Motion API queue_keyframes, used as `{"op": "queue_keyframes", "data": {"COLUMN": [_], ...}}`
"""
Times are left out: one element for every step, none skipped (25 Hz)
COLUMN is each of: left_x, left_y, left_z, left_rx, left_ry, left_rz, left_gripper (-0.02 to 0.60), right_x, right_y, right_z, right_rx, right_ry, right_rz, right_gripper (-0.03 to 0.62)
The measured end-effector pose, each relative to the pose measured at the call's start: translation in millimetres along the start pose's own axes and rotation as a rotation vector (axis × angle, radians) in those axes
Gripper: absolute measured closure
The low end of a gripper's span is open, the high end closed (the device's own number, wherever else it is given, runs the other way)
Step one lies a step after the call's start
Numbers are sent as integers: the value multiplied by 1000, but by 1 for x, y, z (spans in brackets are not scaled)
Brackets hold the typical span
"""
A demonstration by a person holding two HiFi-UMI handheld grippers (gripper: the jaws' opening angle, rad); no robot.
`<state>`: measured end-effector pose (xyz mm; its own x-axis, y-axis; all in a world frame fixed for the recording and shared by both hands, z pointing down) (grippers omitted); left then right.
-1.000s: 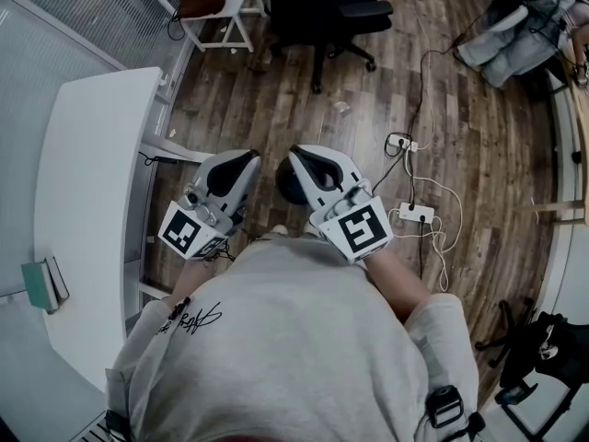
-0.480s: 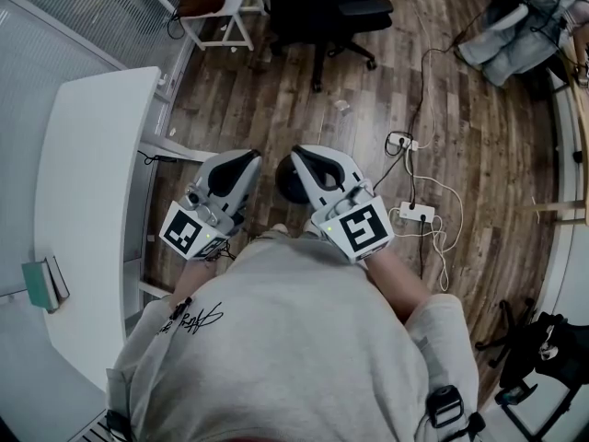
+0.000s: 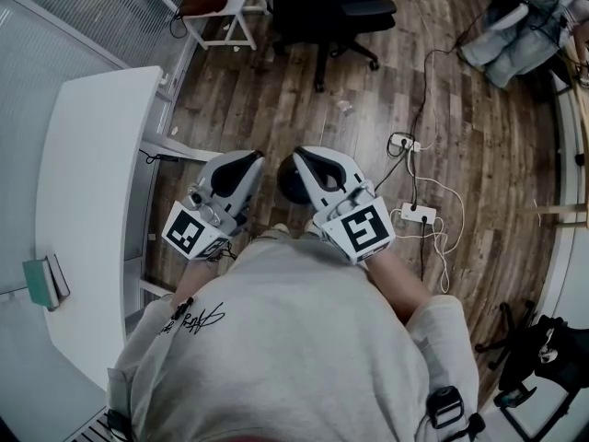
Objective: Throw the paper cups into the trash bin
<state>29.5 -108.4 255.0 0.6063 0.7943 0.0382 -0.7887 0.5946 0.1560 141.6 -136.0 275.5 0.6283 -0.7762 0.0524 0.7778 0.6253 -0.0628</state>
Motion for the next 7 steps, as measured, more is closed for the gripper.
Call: {"op": "queue_keyframes", "data": {"left_x": [0, -1, -1, -2, -3, -5, -6], "left_y": [0, 1, 1, 1, 1, 2, 2], "left_z": [1, 2, 3, 3, 2, 2, 1], "left_rx": [-2, -4, -5, -5, -3, -2, 0], "left_ry": [2, 4, 6, 5, 4, 2, 0], "left_rz": [-1, -3, -4, -6, -7, -8, -9], "left_gripper": [578, 578, 578, 578, 578, 578, 578], "right_x": [0, 1, 1, 2, 2, 2, 2], "right_y": [-1, -1, -2, -3, -4, -5, -7], "right_z": [1, 2, 2, 2, 2, 2, 2], "right_rx": [-3, -6, -8, -8, -8, -7, -6], "right_ry": [-1, -2, -4, -7, -10, -14, -18], "right_rz": [1, 0, 0, -2, -3, -4, -6], "right_gripper": [585, 585, 585, 586, 586, 585, 586]}}
Point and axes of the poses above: the fingertips, and each gripper's own axes: y backward along the fingers, x to its right, z out of its underside, the point moved 4 cm from there along y, backward along the fingers, and after that the axes turned 6 degrees about z, right-handed, at the moved point
